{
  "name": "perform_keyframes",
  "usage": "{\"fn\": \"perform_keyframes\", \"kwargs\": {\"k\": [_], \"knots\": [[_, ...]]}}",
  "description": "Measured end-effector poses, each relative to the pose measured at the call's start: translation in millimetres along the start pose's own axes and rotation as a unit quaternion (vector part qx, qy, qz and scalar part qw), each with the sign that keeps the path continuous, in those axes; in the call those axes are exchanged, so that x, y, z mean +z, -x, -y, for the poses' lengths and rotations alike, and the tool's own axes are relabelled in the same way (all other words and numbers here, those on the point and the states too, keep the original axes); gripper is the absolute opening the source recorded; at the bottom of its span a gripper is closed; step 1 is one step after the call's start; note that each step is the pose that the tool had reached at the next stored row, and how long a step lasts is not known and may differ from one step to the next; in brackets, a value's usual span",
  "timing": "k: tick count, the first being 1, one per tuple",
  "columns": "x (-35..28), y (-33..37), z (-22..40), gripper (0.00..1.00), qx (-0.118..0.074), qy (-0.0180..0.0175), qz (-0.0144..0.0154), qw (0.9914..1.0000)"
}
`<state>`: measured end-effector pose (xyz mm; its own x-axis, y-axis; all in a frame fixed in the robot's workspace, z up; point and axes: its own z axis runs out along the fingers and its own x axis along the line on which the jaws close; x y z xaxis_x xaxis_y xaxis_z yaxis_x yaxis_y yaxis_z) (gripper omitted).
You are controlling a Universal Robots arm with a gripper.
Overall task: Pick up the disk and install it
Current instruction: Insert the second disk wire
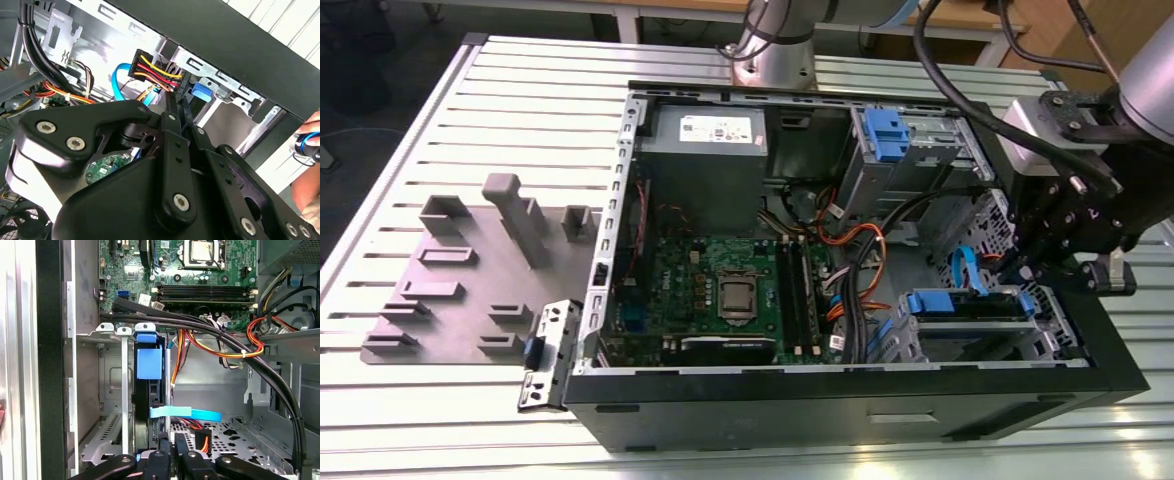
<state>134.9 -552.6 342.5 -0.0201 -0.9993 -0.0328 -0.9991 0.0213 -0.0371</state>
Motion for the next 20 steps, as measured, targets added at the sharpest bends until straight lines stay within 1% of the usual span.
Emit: {"fn": "perform_keyframes", "kwargs": {"k": [4,12,15,18,20], "knots": [[-0.1,-0.2,-1.3,0.16,0.0,-0.0015,0.0,1.0],[-0.1,-0.3,-1.9,0.16,0.0,-0.0016,0.0,1.0],[-0.1,-1.7,-1.9,0.16,0.0,-0.0015,0.0,1.0],[-0.2,-2.3,-2.8,0.16,0.0,-0.0022,0.0009,1.0],[-0.3,-2.4,-5.1,0.16,0.0,-0.0034,0.002,0.99999]]}}
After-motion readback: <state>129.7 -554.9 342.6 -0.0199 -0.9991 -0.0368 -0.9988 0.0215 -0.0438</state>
